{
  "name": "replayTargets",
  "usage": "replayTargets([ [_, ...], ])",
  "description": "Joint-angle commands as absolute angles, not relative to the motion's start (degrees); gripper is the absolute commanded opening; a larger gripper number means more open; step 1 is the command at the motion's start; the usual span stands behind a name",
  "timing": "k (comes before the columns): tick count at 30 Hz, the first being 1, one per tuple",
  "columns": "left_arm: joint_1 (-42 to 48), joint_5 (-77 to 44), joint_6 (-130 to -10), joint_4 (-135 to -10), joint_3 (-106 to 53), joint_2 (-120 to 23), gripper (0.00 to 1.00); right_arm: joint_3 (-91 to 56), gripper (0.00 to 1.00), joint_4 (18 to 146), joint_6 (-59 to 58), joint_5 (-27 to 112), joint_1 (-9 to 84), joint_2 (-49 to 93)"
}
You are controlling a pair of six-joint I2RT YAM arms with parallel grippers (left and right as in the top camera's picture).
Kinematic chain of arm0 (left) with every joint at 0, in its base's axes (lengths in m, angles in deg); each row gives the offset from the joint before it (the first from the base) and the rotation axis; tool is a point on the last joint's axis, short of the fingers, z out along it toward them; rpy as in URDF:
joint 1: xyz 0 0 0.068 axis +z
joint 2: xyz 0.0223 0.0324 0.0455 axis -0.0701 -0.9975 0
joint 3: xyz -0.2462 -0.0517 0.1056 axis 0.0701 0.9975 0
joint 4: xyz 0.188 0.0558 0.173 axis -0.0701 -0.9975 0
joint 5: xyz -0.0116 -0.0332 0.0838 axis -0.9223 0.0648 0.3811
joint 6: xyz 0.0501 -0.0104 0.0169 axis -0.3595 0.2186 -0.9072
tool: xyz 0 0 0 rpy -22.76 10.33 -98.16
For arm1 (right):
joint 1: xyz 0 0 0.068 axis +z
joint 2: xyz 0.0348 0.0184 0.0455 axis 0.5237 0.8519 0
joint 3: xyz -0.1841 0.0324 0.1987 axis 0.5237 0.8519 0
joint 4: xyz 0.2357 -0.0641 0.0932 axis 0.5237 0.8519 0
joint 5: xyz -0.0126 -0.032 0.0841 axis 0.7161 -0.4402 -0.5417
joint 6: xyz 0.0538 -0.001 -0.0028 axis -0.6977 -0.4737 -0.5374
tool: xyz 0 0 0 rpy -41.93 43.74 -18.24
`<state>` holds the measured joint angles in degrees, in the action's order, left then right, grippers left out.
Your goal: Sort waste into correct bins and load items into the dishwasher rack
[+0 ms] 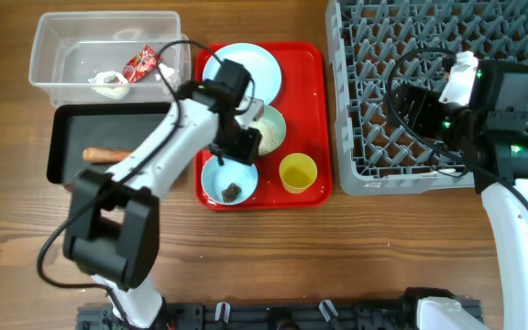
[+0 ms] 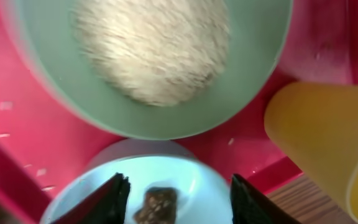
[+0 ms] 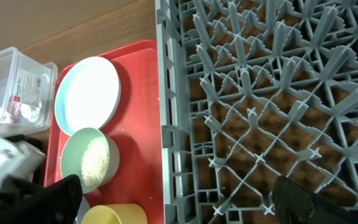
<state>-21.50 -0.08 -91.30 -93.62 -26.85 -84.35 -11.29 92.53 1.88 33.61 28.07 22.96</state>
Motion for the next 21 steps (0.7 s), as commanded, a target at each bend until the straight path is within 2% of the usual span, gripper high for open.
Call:
replayTargets([
  [1,-24.1,0.5,-89.5,-93.6,-25.8,-87.0,0.45,-12.2,1.00,92.4,1.4,34.3,28.4,23.4],
  [4,-24.5,0.6,-85.2,-89.9,-22.1,-87.2,0.41,-12.2,1.00,92.4,1.4,34.3,28.4,23.4],
  [7,-24.5,1.0,-84.2,-88.4,-20.5,-87.2,0.29,-12.2,1.00,92.4,1.4,34.3,28.4,23.4],
  [9,-24.5,1.2,-84.2,-88.0,-20.3,-87.2,0.20,-12.2,1.00,92.4,1.4,34.3,28.4,23.4],
  [10,-24.5,1.2,-84.1,-88.0,-20.3,-87.2,0.09,-12.2,1.00,92.4,1.4,34.3,28.4,23.4],
  [11,-24.5,1.2,-82.9,-88.2,-20.3,-87.2,0.04,-12.2,1.00,92.4,1.4,34.3,28.4,23.4],
  [18,-23.0,-1.9,-81.7,-101.8,-28.0,-81.8,0.04,-12.2,1.00,92.2,1.4,34.3,28.4,23.4],
  [21,-16.2,-2.2,-83.2,-103.4,-30.7,-75.6,0.04,-12.2,1.00,92.5,1.4,34.3,28.4,23.4],
])
